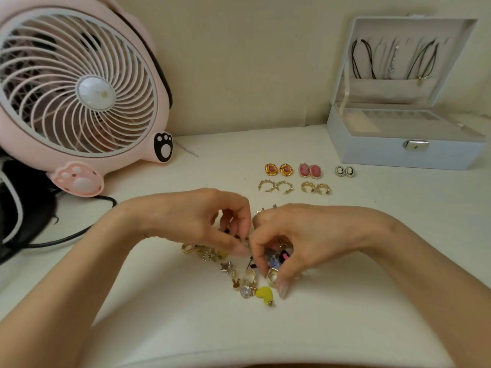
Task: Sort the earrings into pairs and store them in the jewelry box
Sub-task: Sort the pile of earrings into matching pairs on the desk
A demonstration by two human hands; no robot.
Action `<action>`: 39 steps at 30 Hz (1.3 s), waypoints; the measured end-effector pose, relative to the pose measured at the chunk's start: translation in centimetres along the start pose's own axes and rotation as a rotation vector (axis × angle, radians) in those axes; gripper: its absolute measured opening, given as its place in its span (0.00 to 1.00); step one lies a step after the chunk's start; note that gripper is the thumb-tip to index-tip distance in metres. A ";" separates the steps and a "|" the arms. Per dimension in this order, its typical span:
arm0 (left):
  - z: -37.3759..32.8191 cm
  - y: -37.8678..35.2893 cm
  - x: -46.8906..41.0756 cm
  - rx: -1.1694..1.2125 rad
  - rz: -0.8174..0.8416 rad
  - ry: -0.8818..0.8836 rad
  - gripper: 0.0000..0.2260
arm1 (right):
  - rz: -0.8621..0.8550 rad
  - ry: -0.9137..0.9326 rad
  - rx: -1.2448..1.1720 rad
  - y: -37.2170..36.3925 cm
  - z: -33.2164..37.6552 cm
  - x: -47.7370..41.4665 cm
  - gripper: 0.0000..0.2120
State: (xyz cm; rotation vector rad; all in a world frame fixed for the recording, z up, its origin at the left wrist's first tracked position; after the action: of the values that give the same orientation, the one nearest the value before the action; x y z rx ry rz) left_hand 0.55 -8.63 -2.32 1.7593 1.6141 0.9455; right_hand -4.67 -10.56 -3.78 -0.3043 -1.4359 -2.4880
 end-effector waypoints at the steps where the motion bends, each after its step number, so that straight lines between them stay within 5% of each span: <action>1: 0.0 -0.6 0.2 0.019 0.051 0.019 0.15 | -0.003 0.003 0.003 0.0 0.1 0.0 0.12; 12: -1.4 -3.2 -0.5 -0.027 0.151 -0.030 0.14 | -0.169 0.017 -0.422 4.6 -1.7 1.9 0.08; 24: -1.3 -2.3 -0.7 -0.074 0.091 -0.068 0.03 | -0.168 -0.009 -0.499 4.4 -3.6 0.7 0.07; 39: -0.8 1.7 -1.9 0.310 -0.378 -0.071 0.02 | -0.375 -0.124 -0.592 6.8 -7.3 1.5 0.06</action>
State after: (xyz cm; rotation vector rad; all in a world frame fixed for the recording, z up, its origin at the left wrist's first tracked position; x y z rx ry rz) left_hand 0.88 -10.74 -0.79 1.5707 2.0353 0.4709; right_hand -4.32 -20.40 -1.38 -0.3217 -0.8104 -3.2235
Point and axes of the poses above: each hand's wrist, its own x-axis away from the middle knuckle, its own y-axis out of the back of the hand, z = x × y, the point moved 10 cm from there along -x, towards the middle knuckle, and after that the axes turned 6 degrees about -y, right-handed, at the moved point
